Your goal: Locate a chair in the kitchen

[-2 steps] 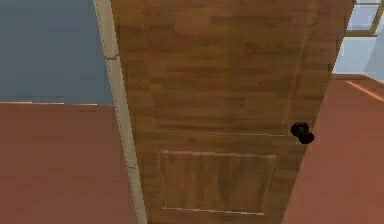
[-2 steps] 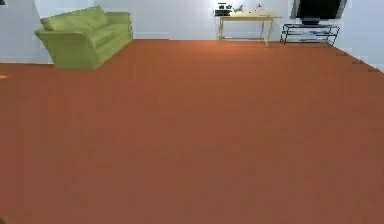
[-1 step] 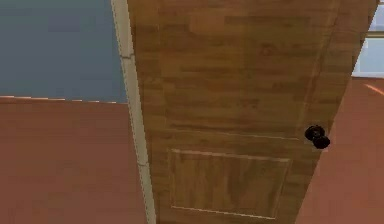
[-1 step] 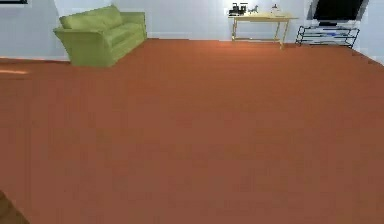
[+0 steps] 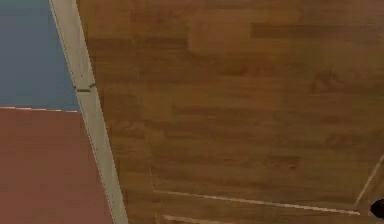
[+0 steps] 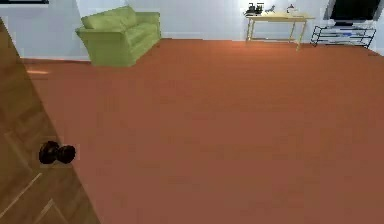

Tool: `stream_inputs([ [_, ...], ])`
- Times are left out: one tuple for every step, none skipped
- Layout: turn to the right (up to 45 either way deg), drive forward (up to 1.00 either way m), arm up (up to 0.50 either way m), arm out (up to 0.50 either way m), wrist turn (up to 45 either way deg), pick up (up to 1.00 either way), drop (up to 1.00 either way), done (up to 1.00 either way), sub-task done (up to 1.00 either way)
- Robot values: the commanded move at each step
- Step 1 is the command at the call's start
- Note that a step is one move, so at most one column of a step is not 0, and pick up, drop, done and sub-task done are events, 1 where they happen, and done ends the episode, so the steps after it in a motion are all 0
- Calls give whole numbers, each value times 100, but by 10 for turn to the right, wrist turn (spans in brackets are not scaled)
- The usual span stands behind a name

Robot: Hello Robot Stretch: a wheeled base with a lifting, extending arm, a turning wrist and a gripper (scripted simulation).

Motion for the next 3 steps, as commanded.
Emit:
stream_inputs([
  [-450, 0, 0, 0, 0, 0, 0, 0, 0],
  [-330, 0, 0, 0, 0, 0, 0, 0, 0],
  [-30, 0, 0, 0, 0, 0, 0, 0, 0],
])
